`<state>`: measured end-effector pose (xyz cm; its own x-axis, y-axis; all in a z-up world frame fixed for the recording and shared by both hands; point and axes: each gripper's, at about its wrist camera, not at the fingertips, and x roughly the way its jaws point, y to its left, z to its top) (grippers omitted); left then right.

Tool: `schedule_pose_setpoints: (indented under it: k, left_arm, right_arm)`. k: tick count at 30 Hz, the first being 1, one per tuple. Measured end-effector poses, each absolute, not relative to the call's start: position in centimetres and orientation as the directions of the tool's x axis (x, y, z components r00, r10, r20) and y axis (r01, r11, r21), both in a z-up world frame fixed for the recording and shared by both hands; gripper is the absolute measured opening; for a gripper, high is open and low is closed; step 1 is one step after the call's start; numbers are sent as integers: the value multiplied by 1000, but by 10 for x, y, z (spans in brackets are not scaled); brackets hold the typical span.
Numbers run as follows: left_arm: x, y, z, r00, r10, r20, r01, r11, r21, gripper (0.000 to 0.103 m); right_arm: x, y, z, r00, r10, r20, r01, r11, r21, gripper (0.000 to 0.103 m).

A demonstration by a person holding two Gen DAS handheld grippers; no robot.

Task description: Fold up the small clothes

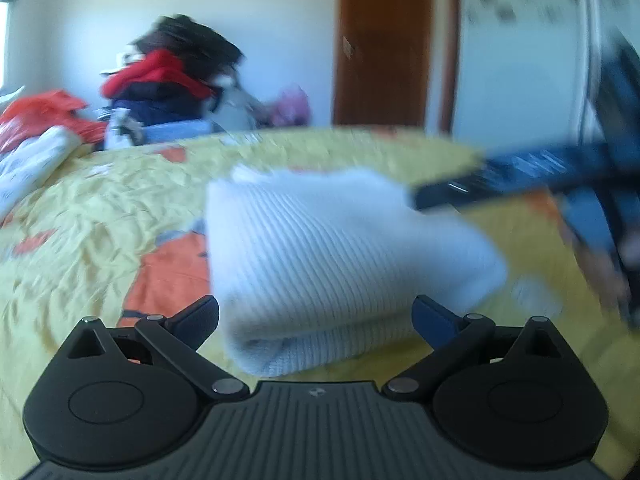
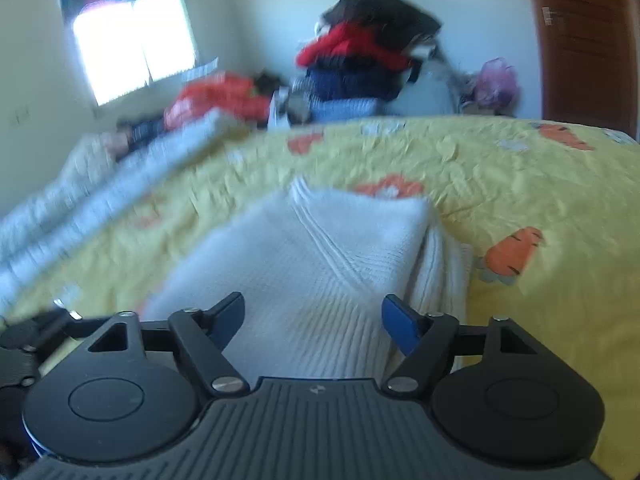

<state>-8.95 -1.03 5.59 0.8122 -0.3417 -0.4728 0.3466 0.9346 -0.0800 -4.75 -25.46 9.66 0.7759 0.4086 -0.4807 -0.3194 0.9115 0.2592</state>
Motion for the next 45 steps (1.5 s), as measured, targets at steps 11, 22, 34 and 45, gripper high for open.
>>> schedule_pose_setpoints:
  k: [11, 22, 34, 45]
  left_arm:
    - [-98, -26, 21, 825, -151, -544, 206, 978, 41, 103]
    - [-73, -39, 7, 751, -151, -642, 213, 977, 19, 103]
    - [-70, -33, 6, 747, -165, -645, 209, 978, -8, 103]
    - [-69, -35, 5, 747, -165, -644, 208, 978, -9, 103]
  right_arm:
    - [-84, -261, 44, 752, 199, -629, -108, 978, 180, 103]
    - [-84, -225, 13, 751, 62, -658, -94, 996, -13, 103]
    - [-58, -219, 14, 758, 14, -652, -33, 999, -17, 103]
    - [-61, -220, 12, 765, 9, -643, -26, 1000, -16, 103]
